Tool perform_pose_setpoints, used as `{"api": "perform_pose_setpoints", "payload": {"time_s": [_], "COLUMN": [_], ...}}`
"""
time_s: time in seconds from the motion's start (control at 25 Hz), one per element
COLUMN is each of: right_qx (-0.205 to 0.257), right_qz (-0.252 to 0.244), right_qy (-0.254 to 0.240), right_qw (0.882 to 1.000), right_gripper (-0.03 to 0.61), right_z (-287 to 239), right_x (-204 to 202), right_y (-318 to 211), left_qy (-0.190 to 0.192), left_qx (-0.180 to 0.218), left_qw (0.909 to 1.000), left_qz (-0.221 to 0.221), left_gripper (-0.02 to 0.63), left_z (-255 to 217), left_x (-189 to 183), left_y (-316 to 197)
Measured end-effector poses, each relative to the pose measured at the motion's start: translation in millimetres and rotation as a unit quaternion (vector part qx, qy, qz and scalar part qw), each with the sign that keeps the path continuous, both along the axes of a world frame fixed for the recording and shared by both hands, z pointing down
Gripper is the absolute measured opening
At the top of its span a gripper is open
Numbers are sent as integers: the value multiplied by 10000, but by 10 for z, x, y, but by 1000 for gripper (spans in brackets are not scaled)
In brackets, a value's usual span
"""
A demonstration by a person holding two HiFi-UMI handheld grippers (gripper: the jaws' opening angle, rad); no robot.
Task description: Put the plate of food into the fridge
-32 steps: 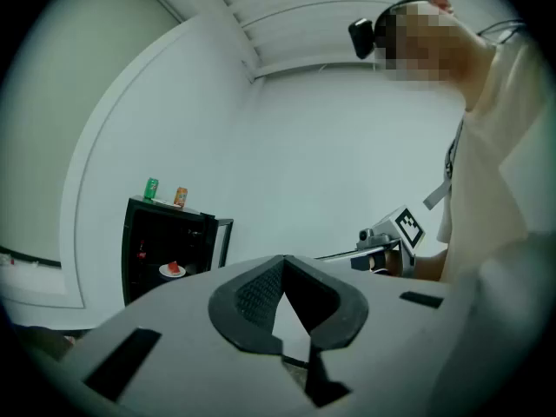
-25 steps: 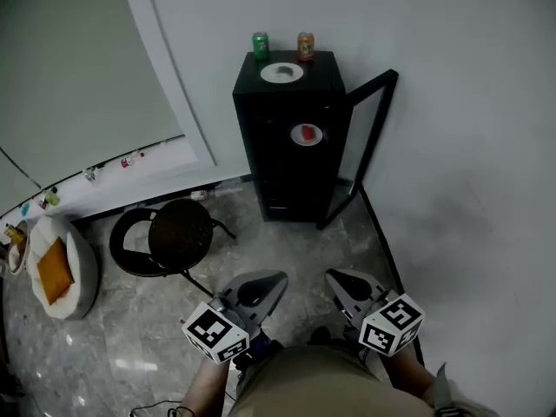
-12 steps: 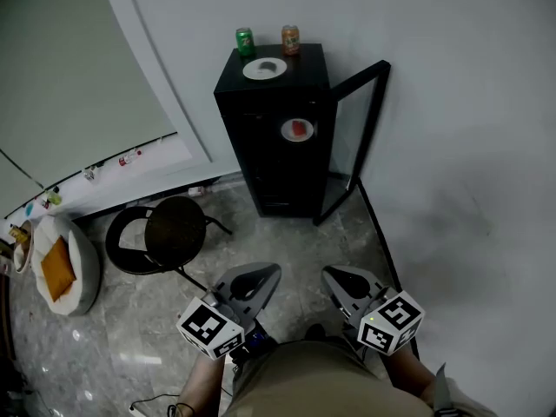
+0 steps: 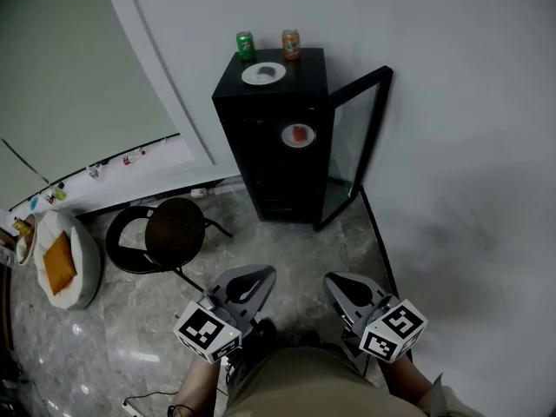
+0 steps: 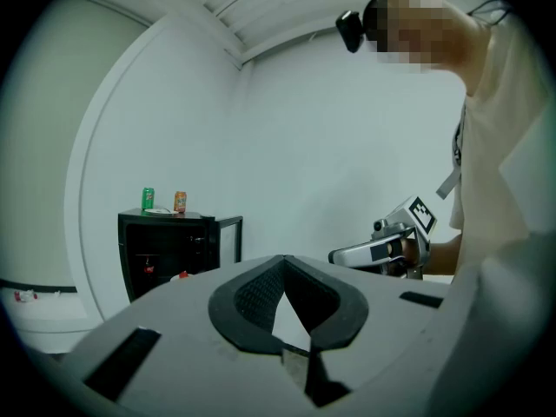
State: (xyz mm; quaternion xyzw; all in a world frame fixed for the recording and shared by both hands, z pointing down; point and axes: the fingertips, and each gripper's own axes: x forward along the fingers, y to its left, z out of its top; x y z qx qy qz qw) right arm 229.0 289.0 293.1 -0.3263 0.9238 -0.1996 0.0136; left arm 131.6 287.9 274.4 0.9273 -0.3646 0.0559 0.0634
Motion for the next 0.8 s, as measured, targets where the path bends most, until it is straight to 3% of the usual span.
{"api": "perform_pose_setpoints", "payload": {"time_s": [0.56, 0.8], "right_qx": [-48, -83], "right_qz": [454, 534], "right_qy": [378, 581], "right_qw": [9982, 9968], "right_gripper": [21, 21], "right_z": [27, 9], "right_x": [-96, -370], "right_y": [-124, -321], "left_qy": [153, 229], "left_qx": [69, 69], "left_qw": [9988, 9981], "left_qz": [451, 575], "left_gripper": [9, 9], "left_z": [28, 13], "left_x": [-114, -391], "left_y": [-211, -454]}}
